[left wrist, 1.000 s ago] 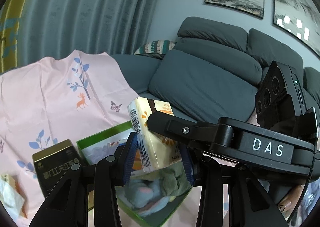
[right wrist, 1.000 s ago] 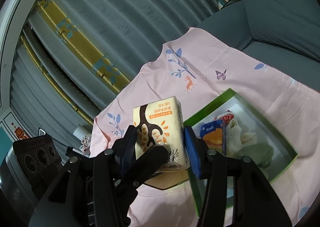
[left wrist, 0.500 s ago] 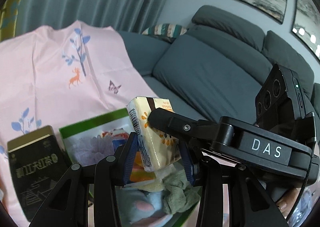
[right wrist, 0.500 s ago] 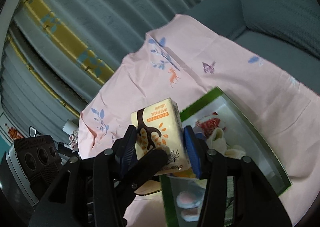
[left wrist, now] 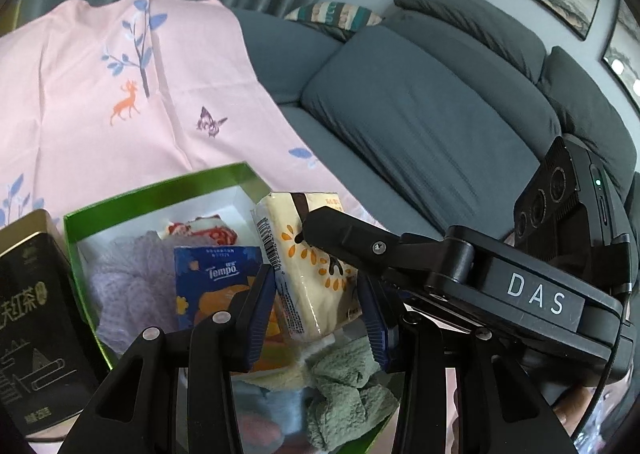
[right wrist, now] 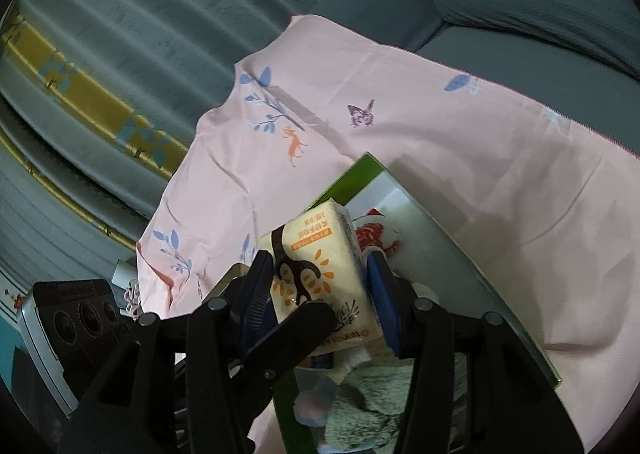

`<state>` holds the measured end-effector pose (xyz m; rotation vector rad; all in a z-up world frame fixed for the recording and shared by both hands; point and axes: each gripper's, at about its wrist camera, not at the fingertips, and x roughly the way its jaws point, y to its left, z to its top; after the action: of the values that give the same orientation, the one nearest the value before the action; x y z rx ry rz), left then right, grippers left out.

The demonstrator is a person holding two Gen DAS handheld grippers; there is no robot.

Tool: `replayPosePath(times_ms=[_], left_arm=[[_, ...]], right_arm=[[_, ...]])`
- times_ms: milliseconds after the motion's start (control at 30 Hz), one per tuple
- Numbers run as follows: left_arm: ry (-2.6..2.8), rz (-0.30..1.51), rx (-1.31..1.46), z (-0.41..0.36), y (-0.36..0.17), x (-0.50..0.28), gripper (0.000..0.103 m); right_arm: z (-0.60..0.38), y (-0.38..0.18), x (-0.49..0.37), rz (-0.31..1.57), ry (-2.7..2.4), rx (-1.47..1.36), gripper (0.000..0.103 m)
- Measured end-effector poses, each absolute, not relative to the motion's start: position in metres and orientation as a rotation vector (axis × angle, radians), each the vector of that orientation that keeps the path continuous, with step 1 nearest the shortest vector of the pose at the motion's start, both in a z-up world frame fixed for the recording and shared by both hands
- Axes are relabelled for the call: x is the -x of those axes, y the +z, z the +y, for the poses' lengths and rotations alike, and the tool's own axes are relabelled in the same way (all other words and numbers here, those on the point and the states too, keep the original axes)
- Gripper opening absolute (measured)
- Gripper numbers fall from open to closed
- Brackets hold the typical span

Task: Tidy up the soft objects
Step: 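Lower the cream tissue pack into the green box with the right tool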

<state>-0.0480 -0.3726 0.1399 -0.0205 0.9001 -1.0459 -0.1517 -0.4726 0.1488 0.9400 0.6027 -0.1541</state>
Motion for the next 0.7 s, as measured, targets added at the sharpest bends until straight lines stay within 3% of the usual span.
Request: replayPosePath(times_ms=[700], left_arm=[[-0.895, 0.983, -0.057, -0.385, 0.112, 0.042, 0.042]], right_arm=[[-0.480, 0.113, 0.134, 0.719, -0.205, -0.992, 0.049]])
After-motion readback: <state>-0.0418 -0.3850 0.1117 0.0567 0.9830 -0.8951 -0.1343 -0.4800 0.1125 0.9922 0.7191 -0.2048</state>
